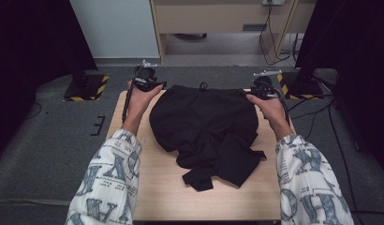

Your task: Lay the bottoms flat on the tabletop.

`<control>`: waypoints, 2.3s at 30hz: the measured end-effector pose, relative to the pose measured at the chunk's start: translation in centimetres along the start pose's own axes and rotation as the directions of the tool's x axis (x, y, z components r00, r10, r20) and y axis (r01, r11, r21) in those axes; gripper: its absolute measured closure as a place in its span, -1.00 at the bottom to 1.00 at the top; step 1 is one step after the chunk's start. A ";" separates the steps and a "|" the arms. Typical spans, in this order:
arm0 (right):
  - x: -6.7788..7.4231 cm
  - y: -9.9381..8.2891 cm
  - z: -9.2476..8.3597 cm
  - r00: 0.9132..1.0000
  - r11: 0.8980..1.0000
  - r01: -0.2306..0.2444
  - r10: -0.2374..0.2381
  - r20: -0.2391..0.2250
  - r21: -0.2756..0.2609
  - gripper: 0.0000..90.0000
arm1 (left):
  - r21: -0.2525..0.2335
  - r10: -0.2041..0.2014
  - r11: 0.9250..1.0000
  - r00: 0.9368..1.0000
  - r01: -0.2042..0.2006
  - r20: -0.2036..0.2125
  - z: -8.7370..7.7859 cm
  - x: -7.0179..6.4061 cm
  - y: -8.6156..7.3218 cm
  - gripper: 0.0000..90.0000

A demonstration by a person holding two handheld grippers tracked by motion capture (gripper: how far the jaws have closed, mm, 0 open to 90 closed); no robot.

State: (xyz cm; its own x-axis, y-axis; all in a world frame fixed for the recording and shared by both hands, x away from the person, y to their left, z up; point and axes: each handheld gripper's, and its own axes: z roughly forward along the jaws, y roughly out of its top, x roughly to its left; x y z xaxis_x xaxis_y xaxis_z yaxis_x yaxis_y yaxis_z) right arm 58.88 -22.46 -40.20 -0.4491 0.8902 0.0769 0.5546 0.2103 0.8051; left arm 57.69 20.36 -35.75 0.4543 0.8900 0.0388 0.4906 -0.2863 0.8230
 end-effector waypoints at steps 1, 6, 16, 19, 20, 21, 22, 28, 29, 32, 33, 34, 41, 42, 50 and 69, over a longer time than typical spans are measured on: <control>0.3 -0.4 -0.6 1.000 1.000 -0.002 0.002 -0.004 -0.001 -0.19 | -0.002 -0.005 1.000 1.000 0.005 0.006 -0.4 -0.2 -0.2 -0.01; 1.4 -1.9 -2.7 1.000 1.000 0.002 -0.002 -0.006 -0.022 -0.24 | -0.031 0.003 1.000 0.999 -0.002 0.043 -2.8 -1.9 -1.6 -0.14; 3.4 -4.7 -5.1 1.000 0.998 0.012 -0.014 -0.020 -0.065 -0.38 | -0.068 0.048 0.997 0.987 -0.038 0.153 -5.5 -4.7 -5.1 -0.45; 4.3 -5.5 -6.0 0.999 0.997 0.025 -0.028 -0.038 -0.079 -0.43 | -0.091 0.055 0.995 0.984 -0.040 0.171 -6.4 -5.5 -6.7 -0.51; 4.7 -5.9 -6.2 0.999 0.996 0.027 -0.030 -0.045 -0.081 -0.44 | -0.095 0.042 0.995 0.983 -0.025 0.181 -6.6 -5.6 -7.3 -0.55; 5.0 -6.2 -6.4 0.998 0.995 0.022 -0.027 -0.054 -0.093 -0.44 | -0.095 0.034 0.995 0.981 -0.017 0.189 -6.9 -5.9 -8.2 -0.58; 5.4 -6.7 -6.6 0.997 0.995 0.023 -0.029 -0.067 -0.096 -0.48 | -0.103 0.031 0.995 0.980 -0.011 0.196 -7.1 -6.1 -8.8 -0.59; 8.2 -9.6 -7.1 0.980 0.990 0.081 -0.100 -0.170 -0.119 -0.43 | -0.127 0.024 0.992 0.978 0.003 0.207 -7.9 -7.6 -14.4 -0.54; 8.5 -10.1 -7.0 0.978 0.989 0.100 -0.118 -0.174 -0.110 -0.34 | -0.119 0.026 0.993 0.978 -0.001 0.206 -7.8 -7.8 -15.2 -0.54; 9.2 -11.9 -7.0 0.973 0.987 0.122 -0.140 -0.185 -0.102 -0.05 | -0.107 0.011 0.994 0.980 0.010 0.199 -7.8 -8.5 -17.7 -0.49; 9.5 -12.6 -7.1 0.970 0.987 0.130 -0.147 -0.192 -0.097 0.08 | -0.110 0.008 0.994 0.979 0.014 0.203 -7.8 -8.8 -18.3 -0.48; 9.7 -13.2 -7.2 0.968 0.985 0.143 -0.160 -0.194 -0.096 0.19 | -0.108 0.018 0.994 0.980 0.004 0.200 -7.8 -9.1 -18.8 -0.46; 11.1 -16.8 -7.9 0.957 0.983 0.160 -0.177 -0.231 -0.092 0.68 | -0.078 0.056 0.996 0.984 -0.043 0.168 -8.5 -10.6 -20.5 -0.35; 11.4 -17.2 -7.9 0.955 0.982 0.165 -0.182 -0.233 -0.092 0.71 | -0.071 0.048 0.997 0.985 -0.036 0.168 -8.5 -10.7 -20.9 -0.32; 13.7 -18.4 -8.4 0.933 0.976 0.188 -0.212 -0.290 -0.110 0.64 | -0.045 0.021 0.999 0.989 -0.014 0.149 -8.6 -10.5 -21.9 -0.08; 18.8 -19.2 -5.0 0.902 0.953 0.302 -0.292 -0.319 -0.019 0.54 | -0.058 0.012 0.998 0.990 -0.004 0.137 -7.5 -10.8 -21.6 -0.06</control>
State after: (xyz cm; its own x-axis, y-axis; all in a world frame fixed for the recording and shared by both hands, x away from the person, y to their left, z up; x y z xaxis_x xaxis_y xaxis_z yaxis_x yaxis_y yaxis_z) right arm 36.33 -11.81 -51.30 -0.7902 0.6124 0.0218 0.3796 0.4613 0.8019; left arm 36.58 19.56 -49.74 0.5579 0.8294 -0.0292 0.4449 -0.2693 0.8541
